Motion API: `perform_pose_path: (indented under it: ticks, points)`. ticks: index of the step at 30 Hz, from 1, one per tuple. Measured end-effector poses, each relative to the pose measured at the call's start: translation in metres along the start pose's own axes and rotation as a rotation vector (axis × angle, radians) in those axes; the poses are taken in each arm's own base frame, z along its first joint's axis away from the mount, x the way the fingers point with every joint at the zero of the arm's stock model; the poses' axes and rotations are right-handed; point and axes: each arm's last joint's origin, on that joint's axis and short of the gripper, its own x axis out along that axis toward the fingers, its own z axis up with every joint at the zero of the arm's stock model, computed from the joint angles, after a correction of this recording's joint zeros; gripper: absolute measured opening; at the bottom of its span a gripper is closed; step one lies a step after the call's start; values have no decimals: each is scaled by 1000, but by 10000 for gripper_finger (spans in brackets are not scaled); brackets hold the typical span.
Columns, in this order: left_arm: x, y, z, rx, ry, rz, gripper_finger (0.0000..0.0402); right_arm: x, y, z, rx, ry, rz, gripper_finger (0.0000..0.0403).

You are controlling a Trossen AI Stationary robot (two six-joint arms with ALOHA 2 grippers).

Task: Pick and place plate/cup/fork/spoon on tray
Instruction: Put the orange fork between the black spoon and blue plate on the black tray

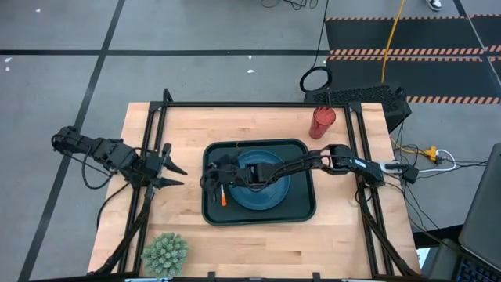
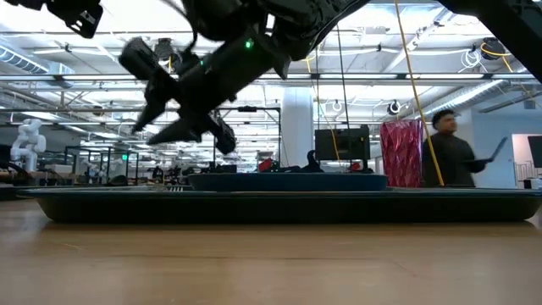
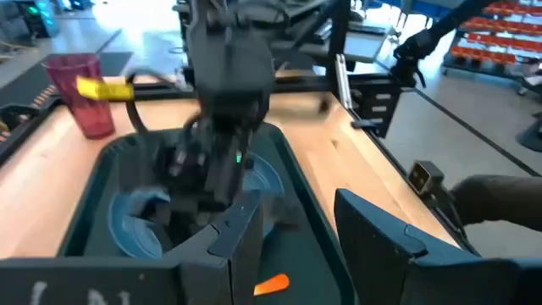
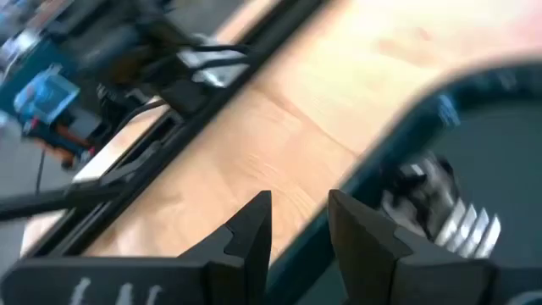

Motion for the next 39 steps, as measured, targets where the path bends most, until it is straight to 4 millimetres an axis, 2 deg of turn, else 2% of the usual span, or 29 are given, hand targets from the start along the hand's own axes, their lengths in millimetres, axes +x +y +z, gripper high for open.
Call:
perform_pose_path:
  ticks: [6,11,19,24,32,39]
  points:
    - [9,-2,-11,11,-10,-16,152,-12,10,12,-309,3,68,112]
    - [14,-1,-19,44,-2,37,152,-19,7,12,-501,73,18,112]
    - [13,1,-18,124,-12,75,152,-18,-16,9,-634,238,-94,112]
    - [13,2,-16,222,-33,121,152,-15,-24,16,-760,265,-70,112]
    - [8,8,5,275,-170,356,152,-9,-45,31,-836,342,23,112]
    - [-3,17,21,258,-198,549,152,-3,-64,47,-833,360,66,112]
